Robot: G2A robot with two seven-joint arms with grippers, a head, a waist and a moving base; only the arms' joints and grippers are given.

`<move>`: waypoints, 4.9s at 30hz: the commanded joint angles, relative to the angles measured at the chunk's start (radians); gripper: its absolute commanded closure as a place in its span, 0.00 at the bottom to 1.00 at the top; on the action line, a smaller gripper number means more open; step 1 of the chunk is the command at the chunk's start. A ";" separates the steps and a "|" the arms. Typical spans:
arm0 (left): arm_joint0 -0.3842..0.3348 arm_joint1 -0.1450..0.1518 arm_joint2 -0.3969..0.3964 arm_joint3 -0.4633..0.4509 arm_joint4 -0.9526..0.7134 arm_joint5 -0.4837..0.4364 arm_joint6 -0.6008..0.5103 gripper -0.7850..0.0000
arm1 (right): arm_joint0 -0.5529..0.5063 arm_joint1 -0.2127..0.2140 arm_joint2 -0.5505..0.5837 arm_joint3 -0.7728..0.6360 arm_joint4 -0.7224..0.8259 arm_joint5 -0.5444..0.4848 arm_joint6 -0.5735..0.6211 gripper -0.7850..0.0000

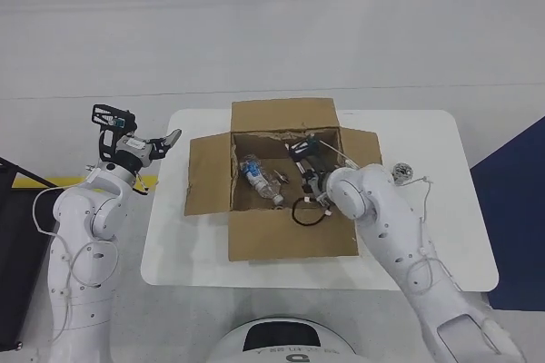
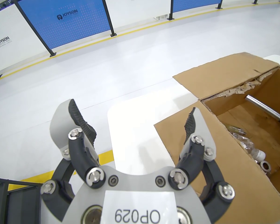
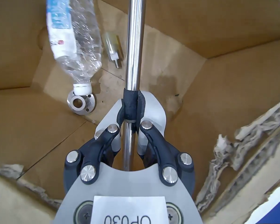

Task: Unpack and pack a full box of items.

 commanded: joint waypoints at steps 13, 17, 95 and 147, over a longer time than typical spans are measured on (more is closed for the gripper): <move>0.000 0.000 0.000 0.000 0.000 0.000 0.000 0.00 | -0.257 0.037 0.230 -0.324 0.015 -0.089 -0.591 1.00; 0.000 0.000 0.000 0.000 0.000 0.000 0.000 0.00 | -0.367 0.049 0.343 -0.409 0.053 -0.097 -0.670 1.00; 0.000 0.000 0.000 0.000 0.000 0.000 0.000 0.00 | -0.276 0.131 0.703 0.384 0.718 0.019 -0.402 0.72; 0.000 0.000 0.000 0.000 0.000 0.000 0.000 0.00 | -0.056 0.104 0.208 -0.228 0.513 0.065 -0.383 0.00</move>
